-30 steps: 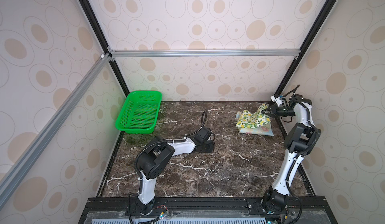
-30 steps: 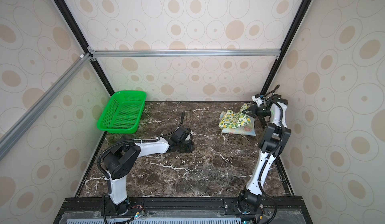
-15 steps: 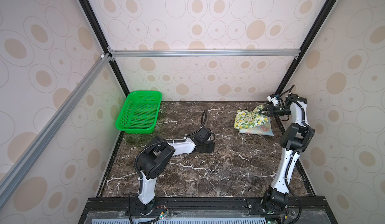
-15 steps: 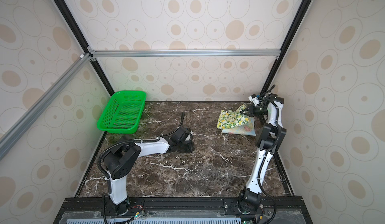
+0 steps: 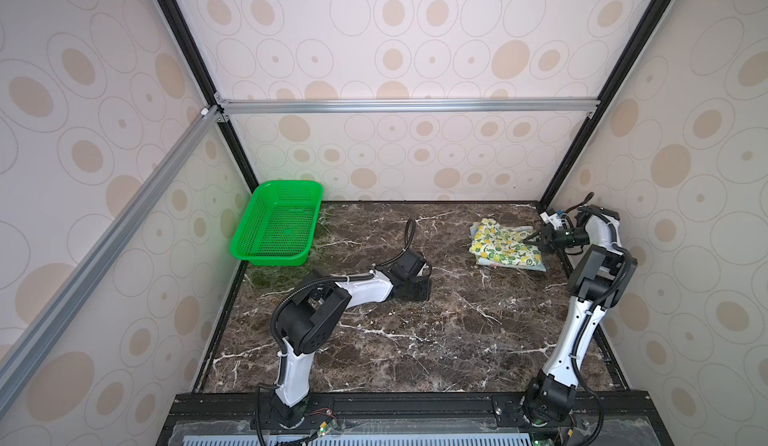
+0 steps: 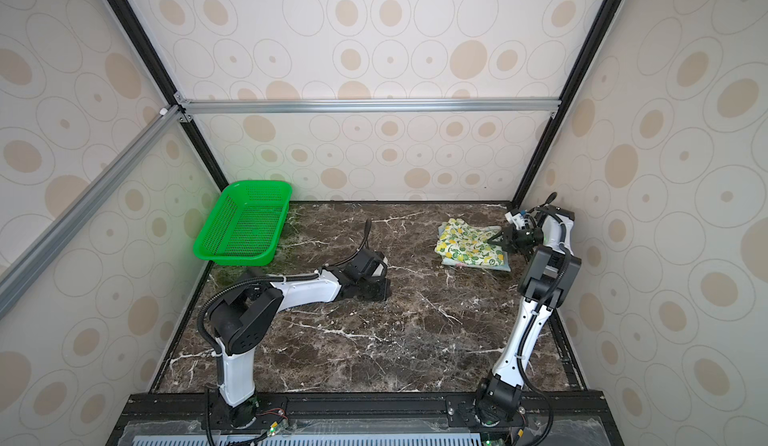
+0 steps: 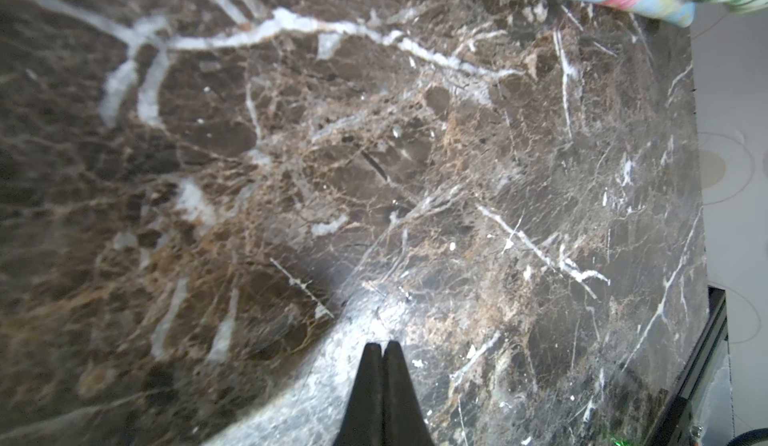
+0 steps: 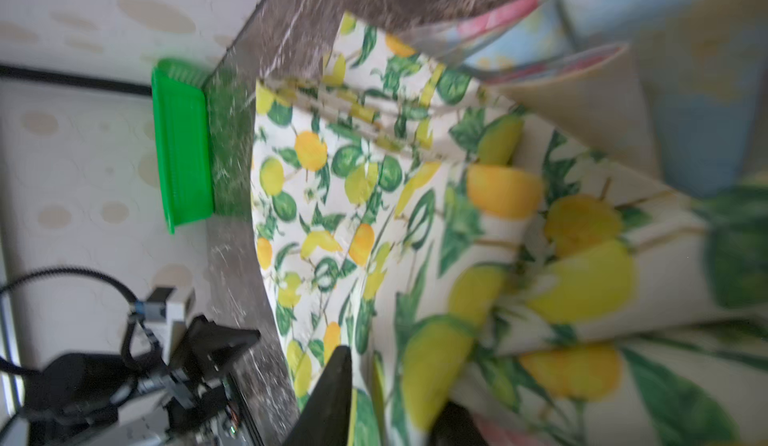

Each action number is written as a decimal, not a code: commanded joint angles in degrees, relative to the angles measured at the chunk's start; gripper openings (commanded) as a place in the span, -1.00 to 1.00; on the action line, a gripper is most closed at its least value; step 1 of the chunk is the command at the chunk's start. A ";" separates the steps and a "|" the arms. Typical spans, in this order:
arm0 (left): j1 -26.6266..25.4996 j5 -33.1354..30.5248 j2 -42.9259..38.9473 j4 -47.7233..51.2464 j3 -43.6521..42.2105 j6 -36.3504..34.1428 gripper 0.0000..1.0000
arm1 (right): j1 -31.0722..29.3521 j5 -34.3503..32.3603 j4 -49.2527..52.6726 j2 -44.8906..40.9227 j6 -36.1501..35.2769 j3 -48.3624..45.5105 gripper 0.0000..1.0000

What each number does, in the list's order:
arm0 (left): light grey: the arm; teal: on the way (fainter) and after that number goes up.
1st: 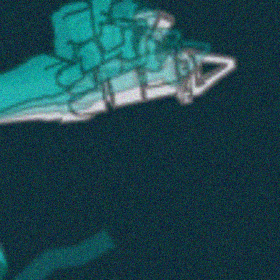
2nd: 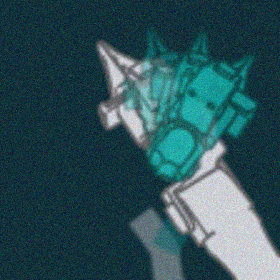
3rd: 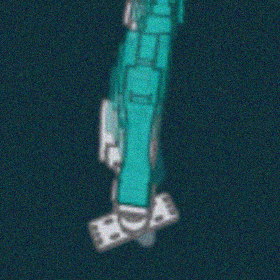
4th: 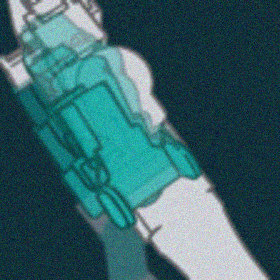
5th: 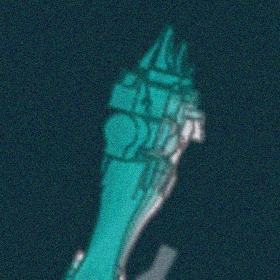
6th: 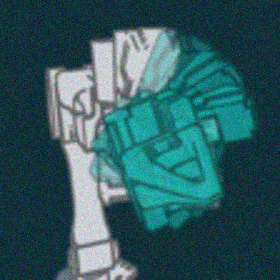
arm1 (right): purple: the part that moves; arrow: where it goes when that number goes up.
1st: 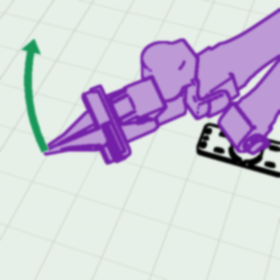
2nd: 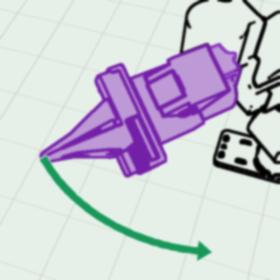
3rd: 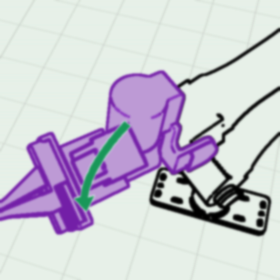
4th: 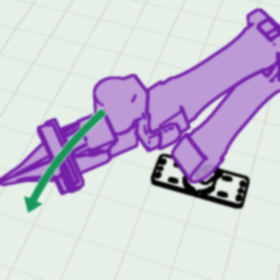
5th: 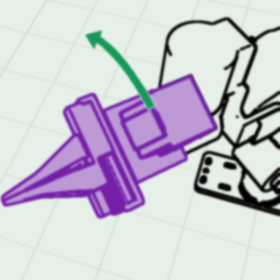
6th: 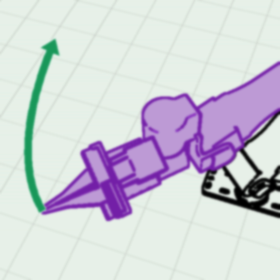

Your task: Fold and stack the skirts

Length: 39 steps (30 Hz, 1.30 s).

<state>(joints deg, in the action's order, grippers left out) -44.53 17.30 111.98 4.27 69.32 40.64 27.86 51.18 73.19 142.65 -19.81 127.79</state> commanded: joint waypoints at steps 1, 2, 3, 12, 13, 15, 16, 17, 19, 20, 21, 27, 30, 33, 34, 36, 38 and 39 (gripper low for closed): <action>-0.47 0.84 1.24 1.86 2.79 -0.72 -1.00 | 0.27 0.23 -2.91 -6.14 1.09 -6.00 -0.15; -0.47 0.82 1.38 1.89 3.09 -0.88 -1.00 | 0.27 -0.94 -5.09 -7.67 2.36 -8.22 -0.08; -0.52 0.76 1.32 2.04 3.14 -1.02 -1.00 | 0.33 -2.32 -6.50 -8.93 3.70 -9.59 -0.04; -0.49 0.66 0.18 -0.17 1.67 -1.08 -1.00 | 0.35 -12.81 -13.20 -17.75 15.11 -17.12 0.07; -0.47 0.60 0.02 -0.69 1.29 -0.97 -1.00 | 0.35 -13.68 -13.81 -18.81 15.60 -18.35 0.07; -0.47 0.61 -0.39 -1.71 0.53 -0.82 -1.00 | 0.34 -13.65 -16.36 -21.02 16.39 -21.34 0.08; -0.48 0.62 -0.51 -2.27 0.15 -0.63 -1.00 | 0.36 -14.16 -17.32 -21.77 17.15 -22.52 0.08; -0.49 0.71 -0.62 -2.90 -0.29 -0.56 -1.00 | 0.36 -14.54 -18.08 -22.32 17.91 -23.32 0.08; -0.50 0.95 -0.57 -3.90 -0.75 -0.22 -1.00 | 0.33 -14.47 -19.32 -22.90 19.31 -24.42 0.08; -0.47 1.11 -0.68 -4.25 -1.00 -0.17 -1.00 | 0.35 -14.02 -20.02 -23.09 19.92 -24.99 0.08; -0.48 1.13 -0.78 -4.35 -1.26 -0.17 -1.00 | 0.35 -13.42 -20.25 -23.10 20.17 -25.30 0.08; -0.32 0.58 -2.14 -6.43 -2.94 -0.07 -1.00 | 0.19 -13.55 -25.69 -26.23 23.66 -30.54 -0.01; 0.10 0.75 -2.53 -8.12 -3.79 0.35 -1.00 | -0.40 -13.10 -28.48 -27.42 25.90 -33.10 -0.09; 0.67 1.22 -3.33 -9.78 -4.88 0.84 -1.00 | -1.69 -13.38 -31.10 -27.47 27.57 -35.66 -0.22; 0.93 1.20 -3.76 -10.18 -5.30 0.92 -1.00 | -1.96 -13.46 -31.91 -27.43 28.19 -36.37 -0.25; 1.81 1.22 -4.81 -11.01 -6.26 1.02 -1.00 | -2.36 -14.59 -32.90 -27.08 29.27 -37.54 -0.30; 2.72 1.20 -5.73 -11.47 -7.03 0.86 -1.00 | -2.37 -16.46 -33.19 -26.81 30.15 -38.13 -0.42; 3.22 1.21 -6.19 -11.69 -7.31 0.72 -1.00 | -2.37 -17.42 -32.98 -26.95 30.28 -38.35 -0.45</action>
<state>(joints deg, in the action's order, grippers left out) -42.85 18.46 108.42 -4.97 62.48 41.01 25.54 36.23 41.52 116.62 8.78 90.32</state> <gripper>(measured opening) 0.047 0.288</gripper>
